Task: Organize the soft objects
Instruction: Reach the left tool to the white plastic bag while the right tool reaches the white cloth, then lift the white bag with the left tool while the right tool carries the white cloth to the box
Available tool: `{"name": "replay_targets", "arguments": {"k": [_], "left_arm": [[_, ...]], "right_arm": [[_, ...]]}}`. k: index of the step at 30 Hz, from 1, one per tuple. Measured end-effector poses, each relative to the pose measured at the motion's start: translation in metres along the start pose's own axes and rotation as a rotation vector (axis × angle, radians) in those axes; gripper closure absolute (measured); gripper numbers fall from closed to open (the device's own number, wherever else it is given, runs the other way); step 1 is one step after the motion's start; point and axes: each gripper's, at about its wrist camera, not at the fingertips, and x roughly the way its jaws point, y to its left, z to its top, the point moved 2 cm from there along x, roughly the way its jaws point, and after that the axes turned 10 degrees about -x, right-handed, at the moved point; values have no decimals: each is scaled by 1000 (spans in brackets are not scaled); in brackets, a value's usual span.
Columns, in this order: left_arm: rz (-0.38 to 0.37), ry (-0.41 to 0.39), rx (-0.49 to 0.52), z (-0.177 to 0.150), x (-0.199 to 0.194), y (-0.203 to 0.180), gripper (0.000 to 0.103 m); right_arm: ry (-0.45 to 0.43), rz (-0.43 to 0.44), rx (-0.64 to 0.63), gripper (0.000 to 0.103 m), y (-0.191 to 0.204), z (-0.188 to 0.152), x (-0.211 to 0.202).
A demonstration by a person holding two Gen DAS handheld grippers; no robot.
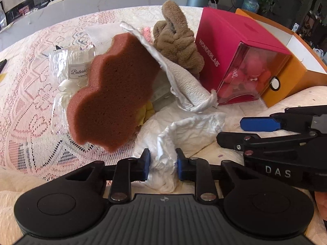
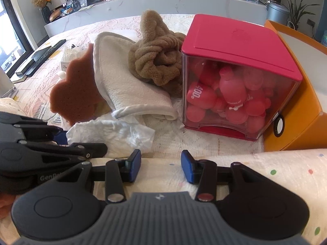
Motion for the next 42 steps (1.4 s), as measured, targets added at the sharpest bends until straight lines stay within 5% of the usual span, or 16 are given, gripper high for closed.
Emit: {"name": "replay_targets", "arguments": {"k": [10, 17, 25, 29, 30, 42], "left_arm": [[-23, -176, -149, -9, -69, 22, 80], [47, -309, -278, -1, -94, 48, 80], [43, -304, -302, -2, -82, 60, 80], [37, -301, -306, -4, -81, 62, 80], [36, -301, -305, -4, -81, 62, 80], [34, -349, -322, -6, -107, 50, 80]], "right_arm": [[-126, 19, -70, 58, 17, 10, -34], [-155, 1, -149, 58, 34, 37, -21], [-137, -18, -144, 52, 33, 65, 18], [-128, 3, -125, 76, 30, 69, 23], [-132, 0, -135, 91, 31, 68, 22], [-272, 35, -117, 95, 38, 61, -60]]}}
